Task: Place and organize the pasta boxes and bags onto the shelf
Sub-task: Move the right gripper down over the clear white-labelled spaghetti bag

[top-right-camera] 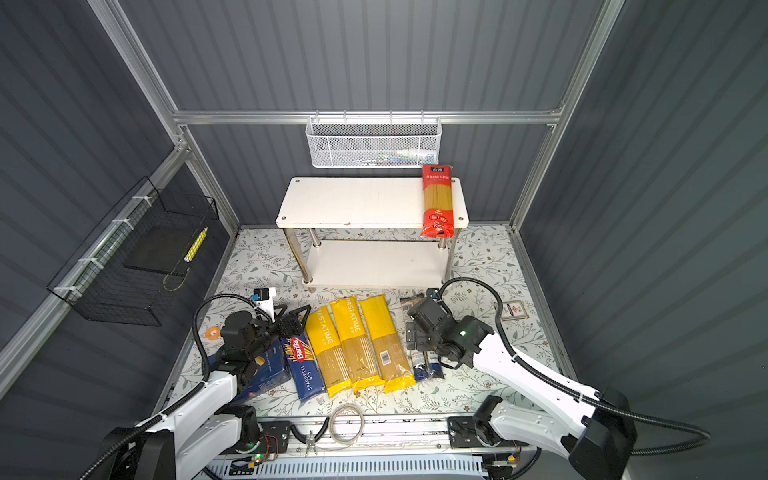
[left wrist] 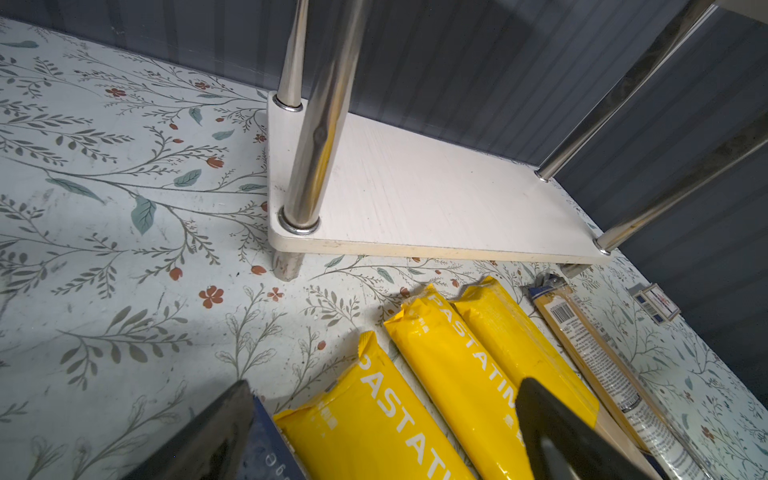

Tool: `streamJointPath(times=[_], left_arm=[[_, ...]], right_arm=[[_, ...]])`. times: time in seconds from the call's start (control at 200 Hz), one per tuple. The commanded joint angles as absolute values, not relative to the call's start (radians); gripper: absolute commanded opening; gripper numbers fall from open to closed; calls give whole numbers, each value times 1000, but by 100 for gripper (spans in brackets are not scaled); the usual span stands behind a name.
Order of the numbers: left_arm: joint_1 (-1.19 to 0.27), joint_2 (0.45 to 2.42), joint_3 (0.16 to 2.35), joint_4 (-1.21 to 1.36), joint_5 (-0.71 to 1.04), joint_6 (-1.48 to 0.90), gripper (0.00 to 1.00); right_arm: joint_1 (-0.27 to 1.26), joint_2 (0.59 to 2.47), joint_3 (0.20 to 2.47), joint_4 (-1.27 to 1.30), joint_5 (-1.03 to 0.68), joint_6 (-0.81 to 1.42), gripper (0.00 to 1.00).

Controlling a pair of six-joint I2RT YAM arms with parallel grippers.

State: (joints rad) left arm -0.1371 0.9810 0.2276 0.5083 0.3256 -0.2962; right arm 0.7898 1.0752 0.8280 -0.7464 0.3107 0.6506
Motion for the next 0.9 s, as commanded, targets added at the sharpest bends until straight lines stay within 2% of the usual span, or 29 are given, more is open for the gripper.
streamJointPath(times=[0.0, 0.115, 0.41, 0.895], left_arm=[[-143, 1000, 246, 503, 322, -283, 100], [-143, 1028, 254, 510, 354, -279, 100], [-142, 1023, 259, 499, 356, -272, 100], [-143, 1031, 264, 501, 363, -272, 100]], right_arm=[[777, 1086, 777, -690, 293, 637, 99], [753, 1138, 750, -612, 211, 610, 99], [716, 1331, 820, -621, 170, 547, 99], [699, 1379, 785, -591, 156, 542, 99]])
